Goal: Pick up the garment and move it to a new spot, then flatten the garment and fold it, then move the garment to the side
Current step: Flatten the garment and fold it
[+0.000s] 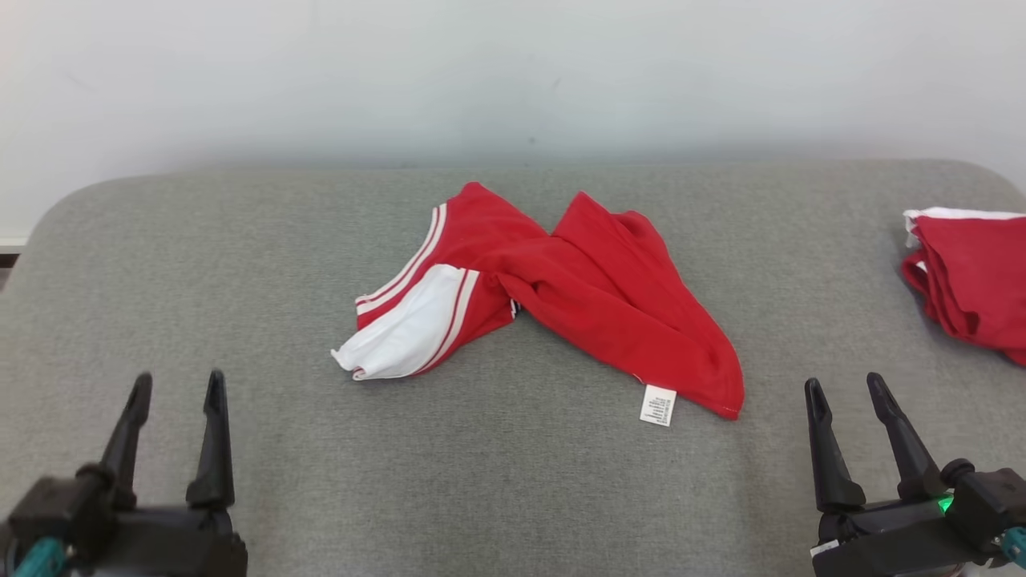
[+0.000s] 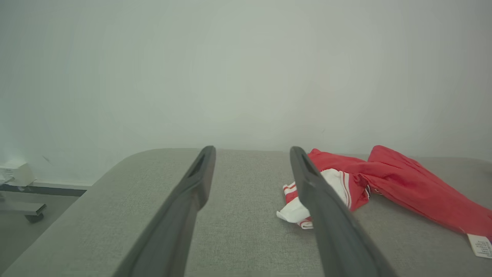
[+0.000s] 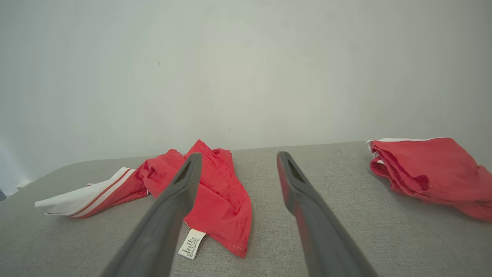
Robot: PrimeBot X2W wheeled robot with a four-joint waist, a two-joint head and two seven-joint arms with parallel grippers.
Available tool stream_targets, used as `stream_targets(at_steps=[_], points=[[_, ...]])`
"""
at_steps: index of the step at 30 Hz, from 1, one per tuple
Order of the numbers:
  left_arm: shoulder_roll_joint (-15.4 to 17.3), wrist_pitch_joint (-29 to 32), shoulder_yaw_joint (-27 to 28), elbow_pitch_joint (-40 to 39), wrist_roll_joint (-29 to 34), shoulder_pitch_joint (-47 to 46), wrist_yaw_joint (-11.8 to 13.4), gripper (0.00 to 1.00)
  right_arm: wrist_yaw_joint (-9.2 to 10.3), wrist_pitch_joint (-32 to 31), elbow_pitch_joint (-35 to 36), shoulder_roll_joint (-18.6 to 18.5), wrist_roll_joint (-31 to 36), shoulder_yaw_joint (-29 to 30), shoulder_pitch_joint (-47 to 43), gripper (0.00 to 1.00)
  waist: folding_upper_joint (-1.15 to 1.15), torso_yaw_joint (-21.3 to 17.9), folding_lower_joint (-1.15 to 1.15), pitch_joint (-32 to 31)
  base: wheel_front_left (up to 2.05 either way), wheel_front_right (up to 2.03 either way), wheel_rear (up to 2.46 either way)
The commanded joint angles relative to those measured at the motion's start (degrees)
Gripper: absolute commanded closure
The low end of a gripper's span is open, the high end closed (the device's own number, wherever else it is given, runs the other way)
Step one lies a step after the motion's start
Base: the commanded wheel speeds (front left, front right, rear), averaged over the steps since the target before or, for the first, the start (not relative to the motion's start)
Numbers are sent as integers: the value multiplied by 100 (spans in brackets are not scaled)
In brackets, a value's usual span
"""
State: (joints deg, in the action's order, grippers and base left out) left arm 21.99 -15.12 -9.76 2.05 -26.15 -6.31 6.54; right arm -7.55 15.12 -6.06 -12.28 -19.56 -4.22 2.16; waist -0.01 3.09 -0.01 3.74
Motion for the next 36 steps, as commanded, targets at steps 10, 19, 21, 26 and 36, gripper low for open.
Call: stream_targets(at_steps=[10, 19, 21, 26, 36], points=[[-514, -1, 489, 120, 461, 523, -371, 0, 15, 0, -116, -53, -44, -39, -72, 0, 1, 74, 1, 14, 0, 0, 0], [-635, 12, 481, 677, 498, 21, -786, 0, 15, 0, -198, -76, -86, -71, 37, 0, 1, -84, 1, 103, 0, 0, 0], [-547, 103, 388, 895, 528, -302, -921, 0, 15, 0, -220, -93, -99, -92, 86, 0, 1, -139, 1, 155, 0, 0, 0], [-436, 461, 257, 1381, 312, -1221, -1168, 0, 15, 0, -303, -146, -147, -86, 167, 0, 1, -268, 1, 321, 0, 0, 0], [86, 1559, -41, 2384, -409, -2478, -1394, 0, 15, 0, -485, -73, -235, -132, 460, 0, 1, -773, 1, 667, 0, 0, 0]])
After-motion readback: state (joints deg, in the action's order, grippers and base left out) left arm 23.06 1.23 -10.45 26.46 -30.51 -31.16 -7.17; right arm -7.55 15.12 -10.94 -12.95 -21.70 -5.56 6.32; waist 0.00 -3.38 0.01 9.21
